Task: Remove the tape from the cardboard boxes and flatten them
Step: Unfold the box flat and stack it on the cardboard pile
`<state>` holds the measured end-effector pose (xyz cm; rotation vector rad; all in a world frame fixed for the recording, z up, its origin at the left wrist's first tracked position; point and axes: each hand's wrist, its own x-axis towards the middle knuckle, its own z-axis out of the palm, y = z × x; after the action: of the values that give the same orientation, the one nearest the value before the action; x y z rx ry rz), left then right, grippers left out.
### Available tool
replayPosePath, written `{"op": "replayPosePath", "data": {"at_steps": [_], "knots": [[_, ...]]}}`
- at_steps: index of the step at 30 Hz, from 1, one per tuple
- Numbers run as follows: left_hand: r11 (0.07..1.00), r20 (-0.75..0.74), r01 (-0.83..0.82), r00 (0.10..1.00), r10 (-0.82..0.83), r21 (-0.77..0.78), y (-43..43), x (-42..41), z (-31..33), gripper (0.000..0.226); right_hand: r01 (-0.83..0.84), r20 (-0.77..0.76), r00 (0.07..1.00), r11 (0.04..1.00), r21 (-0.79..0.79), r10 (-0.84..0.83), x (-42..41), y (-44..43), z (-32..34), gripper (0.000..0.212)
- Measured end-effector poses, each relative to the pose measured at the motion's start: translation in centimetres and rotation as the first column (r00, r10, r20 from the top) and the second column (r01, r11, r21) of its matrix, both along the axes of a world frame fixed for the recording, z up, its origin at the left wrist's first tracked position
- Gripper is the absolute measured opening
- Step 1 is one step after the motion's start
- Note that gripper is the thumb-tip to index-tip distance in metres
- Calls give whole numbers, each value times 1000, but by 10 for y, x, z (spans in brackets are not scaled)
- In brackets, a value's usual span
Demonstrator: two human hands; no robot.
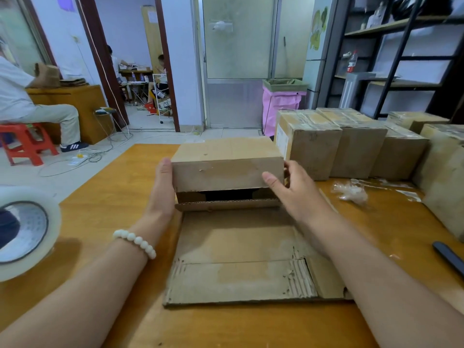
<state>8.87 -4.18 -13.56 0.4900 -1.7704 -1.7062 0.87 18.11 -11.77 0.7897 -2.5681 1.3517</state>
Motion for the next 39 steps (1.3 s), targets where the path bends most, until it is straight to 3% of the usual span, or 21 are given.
{"op": "replayPosePath", "data": {"at_steps": [2, 5, 9, 11, 13, 15, 18, 21, 24, 29, 33, 35, 37, 39], "knots": [[992, -4, 72, 997, -72, 101, -1, -3, -1, 43, 20, 26, 999, 999, 31, -21, -1, -2, -4, 47], [997, -106, 60, 993, -54, 53, -10, -5, 1, 56, 83, 111, 990, 997, -2, -82, -7, 3, -2, 40], [990, -139, -13, 990, 33, 144, -12, -8, 1, 24, 98, 238, 969, 985, -140, -63, -10, 4, -4, 60], [990, -17, 11, 1000, -9, 137, -12, -9, -3, 42, 158, 175, 974, 983, -88, -141, -11, 0, -8, 65], [983, 66, 99, 992, -111, 156, -14, -10, -3, 72, 286, 113, 954, 957, -51, -279, -11, 0, -8, 57], [978, 134, 195, 970, -203, 72, -13, -8, -5, 85, 353, 132, 931, 932, -79, -341, -12, 4, -6, 43], [969, 136, 236, 960, -245, 79, -9, -6, -6, 74, 339, 218, 928, 928, -155, -303, -16, 11, -6, 37], [970, 41, 220, 974, -225, 107, -10, -6, -4, 62, 346, 325, 910, 902, -258, -257, -22, 10, -9, 36], [944, -31, 329, 944, -328, 25, -4, -1, -3, 51, 246, 397, 907, 943, -223, -143, -23, 6, -11, 43], [878, 46, 474, 877, -478, 74, -1, 4, -5, 90, -3, 386, 919, 979, -205, 84, -12, 1, -8, 28], [888, 8, 429, 900, -436, 163, 5, 3, -1, 52, -126, 327, 919, 949, -288, 221, -6, 2, -10, 48], [905, -7, 377, 924, -383, 196, 5, 3, 2, 44, -202, 369, 878, 935, -291, 304, -5, 3, -9, 65], [922, -15, 320, 946, -324, 219, 2, 3, 4, 43, -310, 422, 828, 928, -206, 370, -2, 5, -9, 83], [927, -42, 281, 959, -279, 251, -1, 1, 5, 42, -367, 352, 864, 929, -51, 360, 0, 4, -11, 100]]}}
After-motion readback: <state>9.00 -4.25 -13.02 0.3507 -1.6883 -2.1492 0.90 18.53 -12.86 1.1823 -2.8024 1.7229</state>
